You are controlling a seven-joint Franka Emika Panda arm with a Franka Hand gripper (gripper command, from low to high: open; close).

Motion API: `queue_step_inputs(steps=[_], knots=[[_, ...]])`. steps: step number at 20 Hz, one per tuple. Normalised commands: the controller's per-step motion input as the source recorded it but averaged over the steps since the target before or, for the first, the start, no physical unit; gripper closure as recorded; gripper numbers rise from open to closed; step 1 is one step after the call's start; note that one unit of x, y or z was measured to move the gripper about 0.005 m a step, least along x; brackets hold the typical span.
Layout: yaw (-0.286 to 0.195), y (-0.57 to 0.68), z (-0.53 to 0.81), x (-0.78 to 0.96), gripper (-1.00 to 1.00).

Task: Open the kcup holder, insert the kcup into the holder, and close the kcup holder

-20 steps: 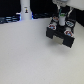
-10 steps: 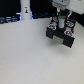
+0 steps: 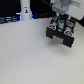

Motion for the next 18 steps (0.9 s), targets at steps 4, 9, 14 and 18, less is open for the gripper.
queue_step_inputs(steps=[4, 9, 14, 18], knots=[[0.031, 0.14, -0.03, 0.14, -1.0], [0.043, 0.13, 0.1, 0.11, -1.0], [0.081, 0.05, 0.32, 0.14, -1.0], [0.104, -0.06, 0.46, 0.18, -1.0]])
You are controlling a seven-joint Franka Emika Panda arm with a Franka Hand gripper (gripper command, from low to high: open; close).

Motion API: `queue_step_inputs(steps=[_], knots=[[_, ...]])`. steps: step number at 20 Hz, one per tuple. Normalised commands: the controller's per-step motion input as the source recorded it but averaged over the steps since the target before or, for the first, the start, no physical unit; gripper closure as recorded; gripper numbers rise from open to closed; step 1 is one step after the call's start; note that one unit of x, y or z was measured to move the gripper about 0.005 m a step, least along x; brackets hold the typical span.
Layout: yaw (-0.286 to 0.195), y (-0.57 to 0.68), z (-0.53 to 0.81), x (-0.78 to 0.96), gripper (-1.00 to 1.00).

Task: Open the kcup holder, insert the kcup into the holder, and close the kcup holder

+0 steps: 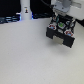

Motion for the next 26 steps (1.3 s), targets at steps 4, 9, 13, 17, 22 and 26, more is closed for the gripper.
queue_step_inputs(steps=[4, 9, 13, 17, 22, 26], knots=[[0.092, -0.23, 0.54, 0.31, -1.0], [0.078, -0.37, 0.47, 0.43, -1.0], [0.034, -0.45, 0.37, 0.56, -1.0], [0.011, -0.45, 0.3, 0.65, -1.0], [0.006, -0.39, 0.17, 0.73, -1.0], [0.011, -0.33, 0.04, 0.79, -1.0]])
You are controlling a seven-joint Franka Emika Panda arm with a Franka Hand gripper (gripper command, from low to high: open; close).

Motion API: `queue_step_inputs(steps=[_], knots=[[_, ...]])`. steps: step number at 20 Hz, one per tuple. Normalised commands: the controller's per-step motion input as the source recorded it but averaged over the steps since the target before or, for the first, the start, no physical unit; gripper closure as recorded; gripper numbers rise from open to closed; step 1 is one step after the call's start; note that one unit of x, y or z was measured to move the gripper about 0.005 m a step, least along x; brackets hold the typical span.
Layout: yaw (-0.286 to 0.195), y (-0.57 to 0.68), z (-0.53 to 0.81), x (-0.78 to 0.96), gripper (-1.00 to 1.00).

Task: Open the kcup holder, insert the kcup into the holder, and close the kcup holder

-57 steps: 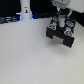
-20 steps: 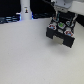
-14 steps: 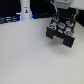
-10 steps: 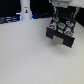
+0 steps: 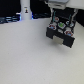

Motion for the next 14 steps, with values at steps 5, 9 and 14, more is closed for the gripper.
queue_step_inputs(steps=[5, 9, 14], knots=[[0.013, -0.26, 0.01, 0.8, -1.0], [0.031, -0.09, -0.07, 0.81, -1.0], [0.097, 0.12, -0.19, 0.6, -1.0]])
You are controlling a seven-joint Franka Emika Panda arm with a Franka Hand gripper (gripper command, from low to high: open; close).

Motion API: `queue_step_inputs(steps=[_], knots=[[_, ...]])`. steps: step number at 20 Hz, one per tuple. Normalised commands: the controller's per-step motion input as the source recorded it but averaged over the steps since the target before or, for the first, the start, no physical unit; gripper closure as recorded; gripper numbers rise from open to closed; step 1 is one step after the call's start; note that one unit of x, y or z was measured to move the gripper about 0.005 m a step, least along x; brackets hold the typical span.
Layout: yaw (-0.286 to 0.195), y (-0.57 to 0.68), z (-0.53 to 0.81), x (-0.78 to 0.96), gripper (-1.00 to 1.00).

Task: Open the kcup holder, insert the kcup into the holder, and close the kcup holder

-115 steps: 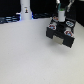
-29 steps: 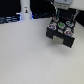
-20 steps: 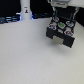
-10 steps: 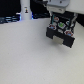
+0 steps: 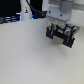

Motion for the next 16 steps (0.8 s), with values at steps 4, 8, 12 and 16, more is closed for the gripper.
queue_step_inputs(steps=[4, 8, 12, 16], knots=[[0.204, 0.22, -0.2, 0.17, -1.0], [0.281, 0.03, -0.18, -0.03, -1.0], [0.293, 0.06, -0.13, -0.23, -1.0], [0.217, 0.24, -0.05, -0.32, -1.0]])
